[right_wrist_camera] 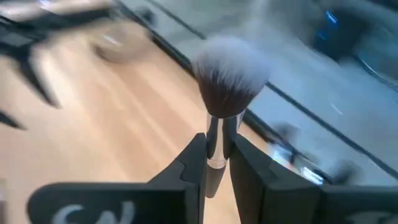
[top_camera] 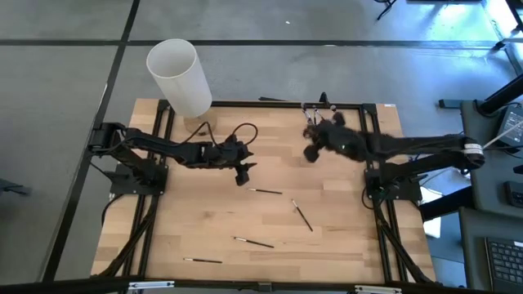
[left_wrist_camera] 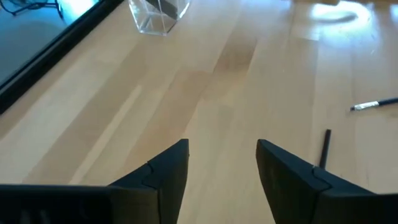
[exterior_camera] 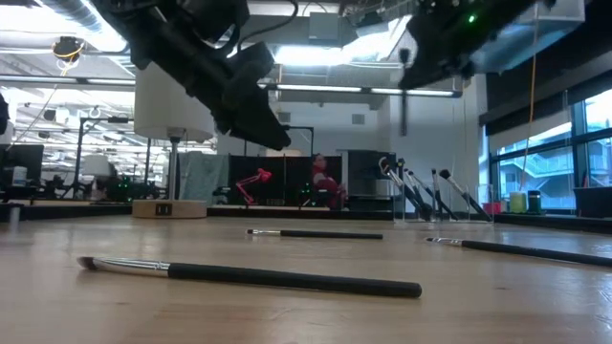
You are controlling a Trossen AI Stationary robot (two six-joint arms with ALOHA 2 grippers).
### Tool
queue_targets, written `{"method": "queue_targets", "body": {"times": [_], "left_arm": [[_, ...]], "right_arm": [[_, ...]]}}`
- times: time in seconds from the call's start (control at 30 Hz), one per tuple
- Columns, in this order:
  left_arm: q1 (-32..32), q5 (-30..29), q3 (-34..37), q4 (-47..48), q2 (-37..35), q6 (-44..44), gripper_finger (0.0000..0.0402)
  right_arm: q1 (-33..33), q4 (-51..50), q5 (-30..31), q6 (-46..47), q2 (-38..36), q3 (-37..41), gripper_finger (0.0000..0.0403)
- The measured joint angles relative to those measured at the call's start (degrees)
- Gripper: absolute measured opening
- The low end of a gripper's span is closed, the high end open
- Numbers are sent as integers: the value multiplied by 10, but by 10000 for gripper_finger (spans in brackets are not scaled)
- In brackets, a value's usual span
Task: Put items in baskets/containers
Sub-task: Put the powder brush into the right side of the transparent organizer
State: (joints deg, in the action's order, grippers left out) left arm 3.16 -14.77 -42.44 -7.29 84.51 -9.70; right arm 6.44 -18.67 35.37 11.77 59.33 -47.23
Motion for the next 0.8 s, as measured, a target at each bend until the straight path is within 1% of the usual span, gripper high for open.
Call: {"method": "queue_targets", "body": {"times": [0.07,0.1,0.17,0.2,0.33,0.43,0.53,0.67,0.8], "left_arm": [[0,-4,0,-5,0,0,184],[0,-5,0,-9,0,0,183],[0,-5,0,-21,0,0,181],[0,-5,0,-24,0,0,181],[1,-5,0,-27,0,0,181],[1,10,0,-19,0,4,180],[0,23,1,-14,0,23,178],[1,18,1,-15,0,29,179],[4,19,1,-15,0,24,180]], "right_arm": [[25,-104,13,28,-1,-50,55],[39,-136,21,33,2,-68,57],[73,-165,38,25,11,-83,60],[95,-171,40,18,17,-83,61],[188,-195,17,14,49,-65,63],[240,-193,11,8,71,-50,64],[275,-189,-4,1,87,-49,64],[306,-178,-25,-2,101,-49,65],[328,-177,-30,-10,129,-49,65]]}}
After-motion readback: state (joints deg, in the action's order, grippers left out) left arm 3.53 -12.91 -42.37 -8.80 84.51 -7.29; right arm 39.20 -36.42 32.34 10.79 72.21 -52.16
